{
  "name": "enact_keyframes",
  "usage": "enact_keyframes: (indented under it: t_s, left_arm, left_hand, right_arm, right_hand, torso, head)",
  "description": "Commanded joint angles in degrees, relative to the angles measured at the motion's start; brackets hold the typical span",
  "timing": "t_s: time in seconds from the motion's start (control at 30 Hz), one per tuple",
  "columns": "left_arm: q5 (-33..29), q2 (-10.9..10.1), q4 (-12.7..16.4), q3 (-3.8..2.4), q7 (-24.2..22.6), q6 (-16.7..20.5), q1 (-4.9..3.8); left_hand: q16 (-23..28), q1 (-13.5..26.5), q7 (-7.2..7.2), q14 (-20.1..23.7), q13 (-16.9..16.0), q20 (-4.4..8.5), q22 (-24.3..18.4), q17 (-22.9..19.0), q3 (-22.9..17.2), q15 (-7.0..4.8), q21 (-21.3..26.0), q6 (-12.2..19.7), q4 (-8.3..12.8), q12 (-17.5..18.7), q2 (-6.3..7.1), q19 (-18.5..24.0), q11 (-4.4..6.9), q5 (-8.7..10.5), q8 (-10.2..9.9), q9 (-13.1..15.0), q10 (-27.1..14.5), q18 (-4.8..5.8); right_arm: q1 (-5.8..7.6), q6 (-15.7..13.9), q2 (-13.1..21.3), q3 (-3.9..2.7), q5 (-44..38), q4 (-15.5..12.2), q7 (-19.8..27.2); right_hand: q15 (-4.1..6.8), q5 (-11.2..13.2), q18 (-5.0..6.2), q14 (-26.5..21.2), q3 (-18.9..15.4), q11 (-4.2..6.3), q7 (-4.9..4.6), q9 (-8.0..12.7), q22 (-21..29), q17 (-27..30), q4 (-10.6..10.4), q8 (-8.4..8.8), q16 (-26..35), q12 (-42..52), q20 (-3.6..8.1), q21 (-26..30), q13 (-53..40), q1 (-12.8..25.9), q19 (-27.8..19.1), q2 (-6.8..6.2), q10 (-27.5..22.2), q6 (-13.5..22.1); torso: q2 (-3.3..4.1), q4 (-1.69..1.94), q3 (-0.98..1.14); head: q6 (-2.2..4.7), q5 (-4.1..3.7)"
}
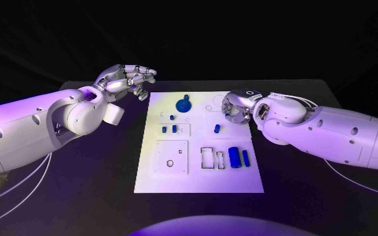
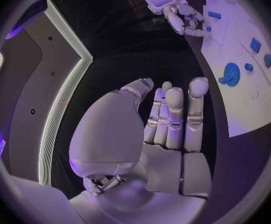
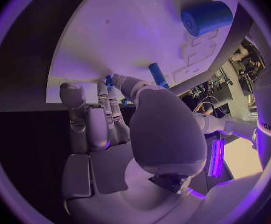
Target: Assemble the parts on the task board
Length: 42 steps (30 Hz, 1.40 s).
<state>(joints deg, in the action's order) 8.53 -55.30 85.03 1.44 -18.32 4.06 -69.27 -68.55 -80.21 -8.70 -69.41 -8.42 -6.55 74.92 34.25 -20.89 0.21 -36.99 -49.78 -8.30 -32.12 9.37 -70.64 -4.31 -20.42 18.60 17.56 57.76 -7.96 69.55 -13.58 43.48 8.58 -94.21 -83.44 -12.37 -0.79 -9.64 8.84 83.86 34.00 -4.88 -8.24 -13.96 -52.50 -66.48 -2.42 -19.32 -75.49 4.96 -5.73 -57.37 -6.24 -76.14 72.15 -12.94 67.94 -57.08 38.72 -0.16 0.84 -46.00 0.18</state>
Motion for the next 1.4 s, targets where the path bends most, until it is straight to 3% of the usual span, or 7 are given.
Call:
enact_keyframes:
  t_s: [0.03,0.17,0.2,0.37,0.67,0.97,1.4]
  left_arm:
    - [-0.2,0.0,0.2,-0.03,-0.2,-0.9,-0.01]
    - [-0.1,0.0,0.3,-0.02,-0.1,-0.8,-0.01]
    - [-0.1,0.0,0.3,-0.02,-0.1,-0.8,-0.01]
    - [0.2,0.0,0.3,-0.02,0.2,-0.9,-0.01]
    - [0.8,0.1,0.3,-0.02,0.7,-1.1,-0.01]
    - [1.5,0.2,0.4,-0.02,1.3,-1.2,-0.01]
    - [1.2,0.6,0.2,-0.01,1.6,-1.4,-0.01]
  left_hand:
    - [0.1,-0.1,-0.06,-0.4,0.1,0.19,2.6,0.0,-0.3,0.13,0.3,0.3,-0.1,0.3,0.46,-0.1,-0.18,0.28,-0.1,-0.1,0.0,-0.90]
    - [0.1,-0.1,-0.08,-0.4,0.1,0.18,2.5,0.0,-0.3,0.15,0.4,0.4,-0.1,0.4,0.49,-0.1,-0.21,0.28,-0.1,-0.1,0.0,-0.89]
    - [0.1,-0.1,-0.08,-0.4,0.1,0.17,2.6,0.0,-0.3,0.15,0.3,0.4,-0.1,0.4,0.49,-0.1,-0.21,0.28,-0.1,-0.1,0.0,-0.88]
    - [0.0,-0.2,-0.10,-0.5,0.1,0.17,2.6,0.1,-0.4,0.16,0.2,0.4,0.0,0.4,0.49,-0.2,-0.22,0.28,-0.1,-0.1,-0.1,-0.86]
    - [0.1,-0.1,-0.37,-0.5,0.2,0.09,2.5,-0.2,-0.8,0.27,0.5,1.5,0.0,0.5,0.70,-0.2,-0.37,0.15,-0.4,-0.2,0.0,-0.86]
    - [-0.3,0.0,-0.42,-0.9,0.2,0.07,2.7,0.5,-0.9,0.31,-0.2,1.7,0.0,0.5,0.73,-0.6,-0.42,0.16,-0.3,-0.1,0.0,-0.75]
    - [-0.3,0.2,-0.47,-0.9,0.2,0.04,2.7,0.4,-0.9,0.35,0.0,2.0,0.0,0.5,0.93,-0.6,-0.45,0.19,-0.2,0.0,0.0,-0.79]
  right_arm:
    - [-0.46,3.1,-0.2,0.27,0.2,0.2,-0.4]
    - [-0.59,3.5,-0.3,0.29,-0.5,0.3,-1.1]
    - [-0.62,3.6,-0.3,0.29,-0.8,0.3,-1.4]
    - [-0.76,3.2,-0.4,0.30,-3.5,0.2,-2.9]
    - [-0.94,-3.3,-0.2,0.31,-6.4,-0.3,-4.6]
    - [-0.93,-8.6,0.9,0.29,-6.3,-2.3,-4.4]
    - [0.15,-12.0,4.0,0.02,-4.2,-7.4,-4.4]
  right_hand:
    - [0.49,0.2,-0.86,2.2,0.6,0.08,0.12,-0.3,-0.5,-0.2,0.1,-0.40,-0.4,-0.2,0.24,-0.5,-0.2,0.1,0.0,0.64,0.7,-0.5]
    - [0.89,0.6,-0.98,2.3,1.8,0.56,0.48,-1.3,-1.9,-0.7,1.0,-1.13,-1.1,0.3,0.55,-1.7,-0.8,-0.7,0.2,1.47,2.0,-1.4]
    - [1.14,1.7,-1.03,2.4,2.7,0.80,0.63,-1.8,-2.6,-0.8,1.8,-1.58,-1.3,0.6,0.76,-2.2,-1.1,-1.5,0.3,2.01,2.7,-1.9]
    - [1.73,2.1,-1.27,2.5,5.0,1.46,0.94,-3.6,-4.9,-1.5,4.5,-2.59,-2.3,1.4,1.45,-4.4,-2.5,-3.0,0.6,2.54,4.9,-2.9]
    - [2.16,3.1,-1.37,2.5,7.9,1.92,1.46,-5.5,-7.0,-1.4,6.6,-2.95,-2.8,1.7,1.95,-6.1,-4.4,-2.8,0.1,2.45,6.2,-3.7]
    - [2.30,3.5,-1.39,2.4,9.0,2.07,1.60,-6.1,-7.7,-1.4,7.1,-2.95,-3.0,1.8,2.02,-6.6,-5.1,-2.4,-0.1,2.16,6.6,-4.1]
    - [2.35,3.6,-1.41,2.5,9.2,2.13,1.65,-6.4,-8.0,-1.5,7.3,-2.96,-3.1,1.8,2.04,-6.9,-5.3,-2.2,-0.1,2.01,6.7,-4.3]
  torso:
    - [0.01,-0.01,-0.01]
    - [0.00,-0.01,0.00]
    - [0.01,-0.01,0.02]
    - [0.00,-0.02,0.03]
    - [-0.02,-0.06,-0.01]
    - [-0.09,-0.02,-0.02]
    - [-0.05,-0.02,0.06]
  head:
    - [-0.08,-0.01]
    - [-0.13,-0.02]
    - [-0.17,-0.06]
    - [-0.24,-0.17]
    - [-0.20,-0.43]
    - [-0.01,-0.49]
    - [0.65,-0.58]
